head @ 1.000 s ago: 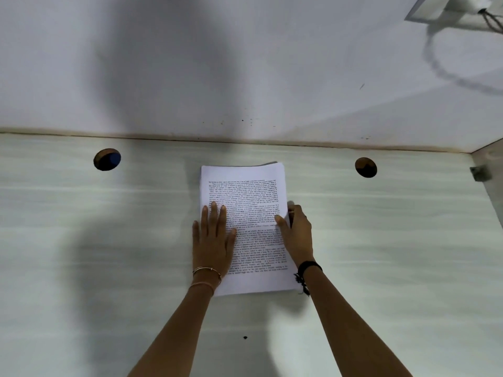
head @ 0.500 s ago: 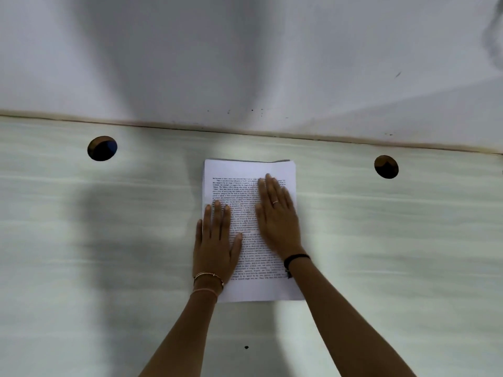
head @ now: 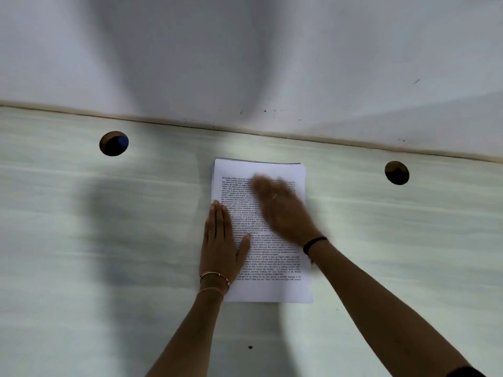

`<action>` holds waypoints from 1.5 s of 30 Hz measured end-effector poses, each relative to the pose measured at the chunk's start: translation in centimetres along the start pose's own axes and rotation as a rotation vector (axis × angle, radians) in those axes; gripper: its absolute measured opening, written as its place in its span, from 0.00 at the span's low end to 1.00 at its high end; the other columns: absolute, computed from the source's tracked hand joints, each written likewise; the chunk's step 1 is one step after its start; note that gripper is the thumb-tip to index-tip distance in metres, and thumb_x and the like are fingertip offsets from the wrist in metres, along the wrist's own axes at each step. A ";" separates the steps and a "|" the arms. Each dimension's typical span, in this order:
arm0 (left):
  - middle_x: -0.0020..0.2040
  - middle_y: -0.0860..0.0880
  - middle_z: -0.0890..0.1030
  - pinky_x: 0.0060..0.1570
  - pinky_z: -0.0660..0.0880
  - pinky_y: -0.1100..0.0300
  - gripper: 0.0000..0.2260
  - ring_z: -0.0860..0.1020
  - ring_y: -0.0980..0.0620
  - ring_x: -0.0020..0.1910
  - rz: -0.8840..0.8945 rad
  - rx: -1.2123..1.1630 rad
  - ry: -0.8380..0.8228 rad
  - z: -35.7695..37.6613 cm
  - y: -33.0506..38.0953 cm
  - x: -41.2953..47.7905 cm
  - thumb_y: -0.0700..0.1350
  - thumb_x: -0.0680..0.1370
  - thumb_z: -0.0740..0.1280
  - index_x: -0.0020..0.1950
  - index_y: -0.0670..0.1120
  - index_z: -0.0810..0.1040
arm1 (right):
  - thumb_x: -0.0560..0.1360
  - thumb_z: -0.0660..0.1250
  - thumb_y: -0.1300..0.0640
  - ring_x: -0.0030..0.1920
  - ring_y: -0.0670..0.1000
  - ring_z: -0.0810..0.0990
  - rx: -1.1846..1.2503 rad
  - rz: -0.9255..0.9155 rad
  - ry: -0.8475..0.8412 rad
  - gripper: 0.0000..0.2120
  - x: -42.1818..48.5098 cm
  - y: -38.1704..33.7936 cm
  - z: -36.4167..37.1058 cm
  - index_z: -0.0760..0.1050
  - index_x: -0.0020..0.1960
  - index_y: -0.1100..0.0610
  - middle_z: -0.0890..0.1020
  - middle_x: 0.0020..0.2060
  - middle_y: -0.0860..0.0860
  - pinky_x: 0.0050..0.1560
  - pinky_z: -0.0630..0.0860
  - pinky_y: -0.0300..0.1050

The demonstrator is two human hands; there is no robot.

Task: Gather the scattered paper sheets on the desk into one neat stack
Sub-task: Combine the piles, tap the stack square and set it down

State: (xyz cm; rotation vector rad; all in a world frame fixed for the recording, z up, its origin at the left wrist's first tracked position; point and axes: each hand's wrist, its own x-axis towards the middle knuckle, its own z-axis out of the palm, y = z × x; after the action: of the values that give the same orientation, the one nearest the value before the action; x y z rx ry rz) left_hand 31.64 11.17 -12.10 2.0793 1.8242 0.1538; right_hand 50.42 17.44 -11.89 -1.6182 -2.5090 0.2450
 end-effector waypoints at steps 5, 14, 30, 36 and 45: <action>0.77 0.40 0.45 0.75 0.47 0.56 0.42 0.44 0.46 0.77 -0.017 -0.020 0.018 0.4 -0.1 -0.1 0.66 0.75 0.54 0.76 0.37 0.44 | 0.83 0.48 0.52 0.78 0.47 0.48 0.032 -0.260 -0.155 0.25 2.5 -1.0 0.6 0.49 0.78 0.53 0.53 0.78 0.49 0.78 0.46 0.49; 0.77 0.41 0.51 0.74 0.54 0.53 0.33 0.50 0.45 0.77 -0.053 -0.022 0.057 0.5 0.2 0.2 0.59 0.78 0.50 0.76 0.39 0.47 | 0.81 0.44 0.49 0.77 0.52 0.53 -0.042 -0.045 -0.121 0.25 9.6 -1.4 1.2 0.53 0.77 0.49 0.57 0.77 0.49 0.76 0.51 0.60; 0.77 0.43 0.52 0.75 0.52 0.56 0.26 0.51 0.48 0.77 -0.047 -0.078 0.114 0.7 -0.2 0.1 0.49 0.80 0.45 0.76 0.39 0.48 | 0.81 0.49 0.53 0.78 0.49 0.50 0.181 0.514 0.153 0.26 -10.0 -5.1 1.6 0.52 0.77 0.60 0.54 0.78 0.52 0.76 0.52 0.56; 0.77 0.43 0.52 0.75 0.47 0.47 0.26 0.51 0.48 0.77 -0.095 0.014 0.112 0.6 0.1 0.1 0.49 0.80 0.46 0.76 0.40 0.50 | 0.81 0.51 0.50 0.78 0.50 0.49 0.176 0.516 0.142 0.29 -9.9 -5.1 1.7 0.51 0.77 0.62 0.53 0.78 0.55 0.77 0.50 0.55; 0.78 0.50 0.52 0.75 0.50 0.51 0.24 0.49 0.54 0.77 0.170 0.022 0.036 2.6 4.2 -3.1 0.49 0.81 0.49 0.77 0.47 0.52 | 0.81 0.51 0.54 0.78 0.50 0.49 0.153 0.500 0.152 0.27 -10.2 -5.1 2.0 0.51 0.77 0.61 0.53 0.78 0.54 0.76 0.52 0.56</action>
State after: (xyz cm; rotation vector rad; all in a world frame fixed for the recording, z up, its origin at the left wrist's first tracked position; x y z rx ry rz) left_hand 35.87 7.22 -12.57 2.2597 1.6751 0.2174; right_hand 49.66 5.93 -13.07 -2.0817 -1.8920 0.3422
